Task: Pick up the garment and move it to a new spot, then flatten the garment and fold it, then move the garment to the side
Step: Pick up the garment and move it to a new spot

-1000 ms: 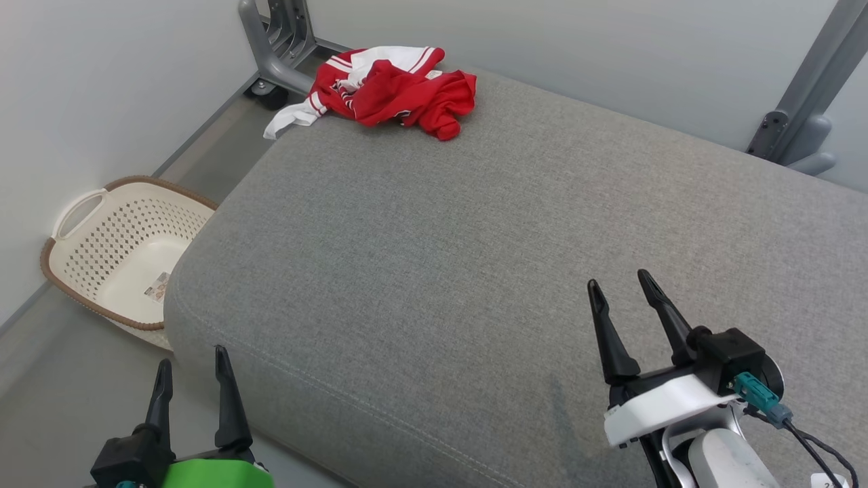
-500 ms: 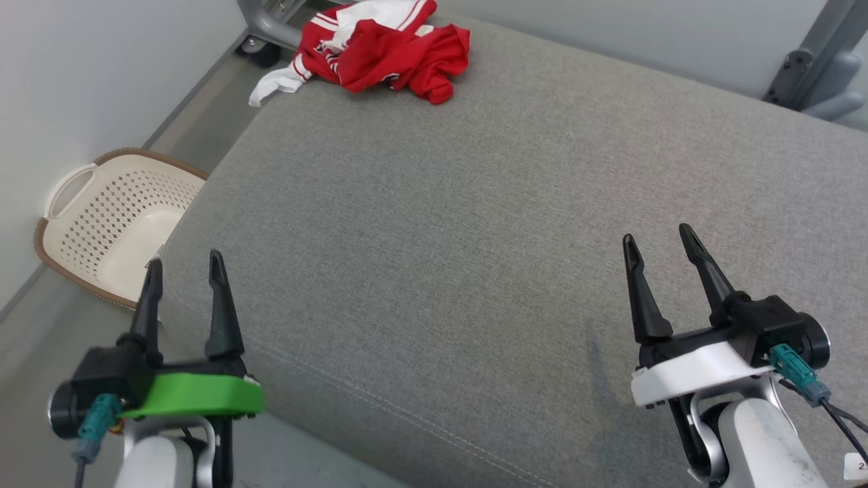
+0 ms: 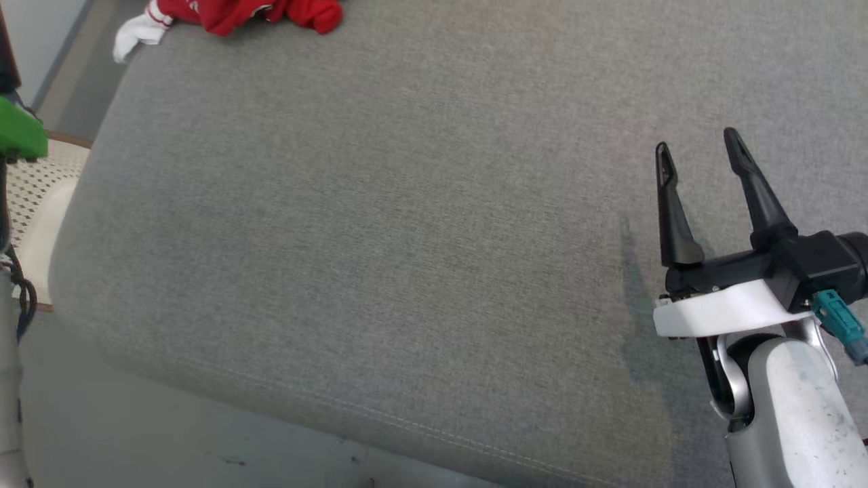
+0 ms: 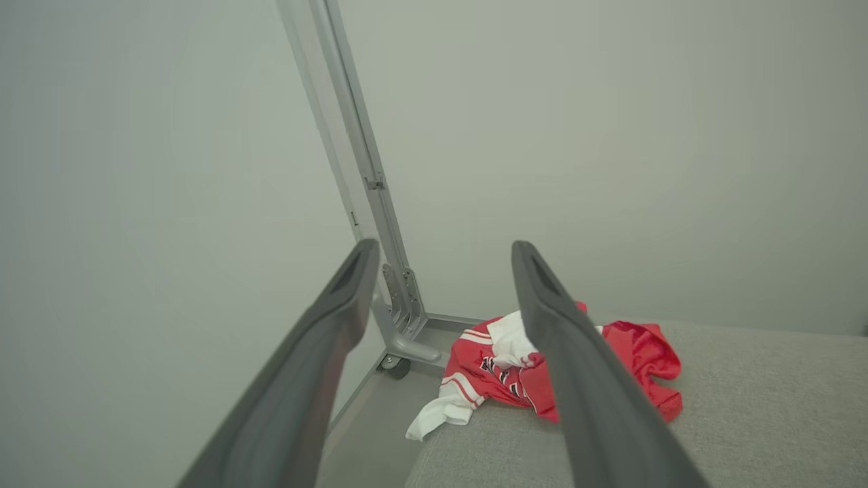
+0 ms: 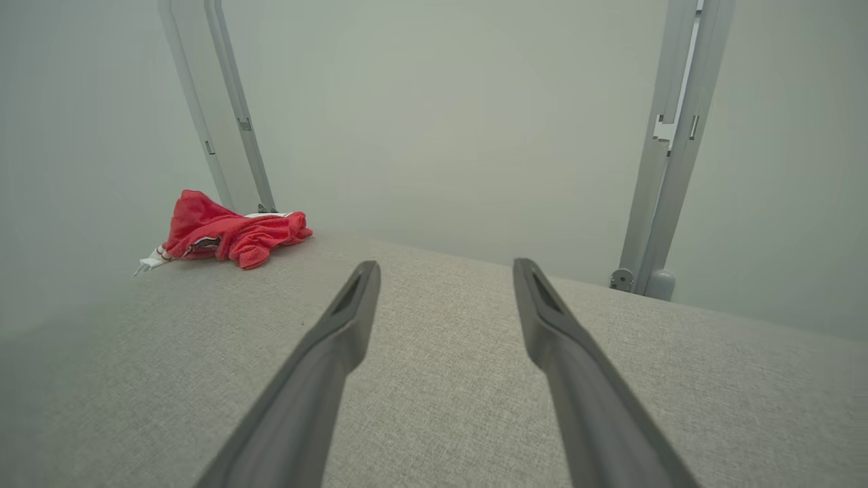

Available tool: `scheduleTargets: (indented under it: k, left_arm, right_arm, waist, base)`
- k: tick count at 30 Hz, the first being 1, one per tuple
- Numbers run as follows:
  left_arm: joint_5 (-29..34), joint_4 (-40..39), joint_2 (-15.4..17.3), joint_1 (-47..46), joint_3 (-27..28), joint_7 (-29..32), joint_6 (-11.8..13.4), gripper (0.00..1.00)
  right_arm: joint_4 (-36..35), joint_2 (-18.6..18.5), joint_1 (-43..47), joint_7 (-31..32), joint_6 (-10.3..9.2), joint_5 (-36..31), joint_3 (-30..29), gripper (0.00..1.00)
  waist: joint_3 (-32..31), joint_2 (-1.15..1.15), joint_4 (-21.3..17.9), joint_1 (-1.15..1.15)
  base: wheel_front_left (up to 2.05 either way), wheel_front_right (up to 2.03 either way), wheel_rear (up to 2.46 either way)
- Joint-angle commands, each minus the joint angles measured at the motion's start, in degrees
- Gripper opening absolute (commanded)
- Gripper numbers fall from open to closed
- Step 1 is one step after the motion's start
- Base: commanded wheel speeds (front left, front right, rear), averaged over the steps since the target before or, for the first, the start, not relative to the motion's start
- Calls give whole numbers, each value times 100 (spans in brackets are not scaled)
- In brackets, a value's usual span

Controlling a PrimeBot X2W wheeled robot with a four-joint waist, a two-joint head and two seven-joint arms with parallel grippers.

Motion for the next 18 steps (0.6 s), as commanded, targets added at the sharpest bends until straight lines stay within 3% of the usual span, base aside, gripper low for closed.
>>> scheduleTargets:
  k: [1, 4, 11, 18]
  left_arm:
    - [-151, 172, 5, -236, -54, 155, -52, 100]
    - [-224, 619, 327, -831, -205, 469, -95, 100]
    - [-693, 1389, 606, -1623, -776, 816, -136, 100]
    - [-786, 2156, 1009, -2153, -1049, 620, -126, 100]
  right_arm:
    - [-85, -20, -103, 32, -8, -47, -41, 100]
    - [-310, -20, -154, 117, -8, -192, -154, 100]
    - [-905, -17, -90, 307, -8, -447, -363, 100]
    - [-1428, -16, 10, 435, -8, -565, -364, 100]
  waist:
    - [862, 0, -774, 0]
    - [1191, 0, -955, 0]
    - [1799, 0, -1225, 0]
    - [2180, 0, -1367, 0]
  base:
    - [0, 0, 0]
    - [0, 0, 0]
    - [0, 0, 0]
    - [0, 0, 0]
